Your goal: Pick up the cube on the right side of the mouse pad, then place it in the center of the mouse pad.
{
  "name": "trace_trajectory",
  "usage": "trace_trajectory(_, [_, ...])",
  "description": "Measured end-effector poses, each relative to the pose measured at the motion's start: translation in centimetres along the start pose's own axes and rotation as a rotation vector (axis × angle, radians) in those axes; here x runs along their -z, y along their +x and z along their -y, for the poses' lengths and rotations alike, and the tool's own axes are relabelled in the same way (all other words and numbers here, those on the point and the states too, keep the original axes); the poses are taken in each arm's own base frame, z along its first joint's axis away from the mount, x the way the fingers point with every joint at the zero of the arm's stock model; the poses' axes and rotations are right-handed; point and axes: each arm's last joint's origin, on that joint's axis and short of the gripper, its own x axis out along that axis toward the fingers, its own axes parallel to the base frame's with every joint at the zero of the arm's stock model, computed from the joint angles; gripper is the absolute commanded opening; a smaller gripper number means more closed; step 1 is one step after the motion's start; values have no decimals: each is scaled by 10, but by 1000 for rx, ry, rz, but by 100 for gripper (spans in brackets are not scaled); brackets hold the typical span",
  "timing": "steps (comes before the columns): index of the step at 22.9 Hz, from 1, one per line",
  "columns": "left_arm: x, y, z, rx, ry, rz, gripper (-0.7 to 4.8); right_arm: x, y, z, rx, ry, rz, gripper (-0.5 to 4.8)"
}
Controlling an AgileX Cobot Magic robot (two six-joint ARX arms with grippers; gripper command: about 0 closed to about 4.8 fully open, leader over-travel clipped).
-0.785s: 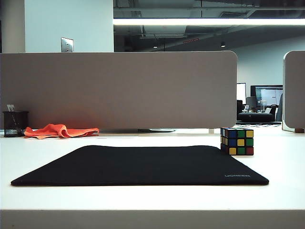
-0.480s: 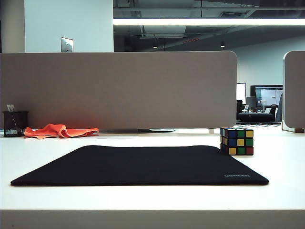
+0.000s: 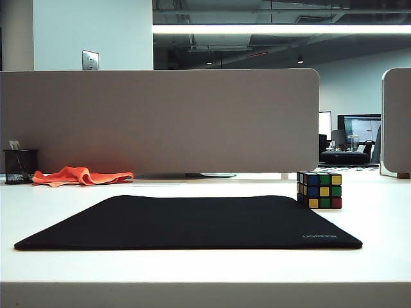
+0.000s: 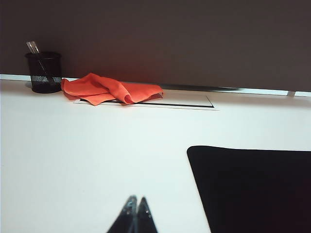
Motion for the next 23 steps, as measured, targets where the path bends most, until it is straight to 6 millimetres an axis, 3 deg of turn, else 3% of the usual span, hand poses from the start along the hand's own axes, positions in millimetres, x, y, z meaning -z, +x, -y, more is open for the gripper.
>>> trace_trajectory(4, [-9,-3,1,12,-43,-36,-6,-1,-1,0,18,17,-33,-5])
trace_trajectory(10, [-51,-16,9,132,-25,-36,-6,-15,-6,0,34,81,-49,-5])
trace_trajectory(17, [-87,-13,13,196,-7,-91,-6,-67,-22,2,154,113,65,-5])
trace_trajectory(23, [-112,2,15,259,-2,-146,-6,-106,-23,-1,113,112,3,-5])
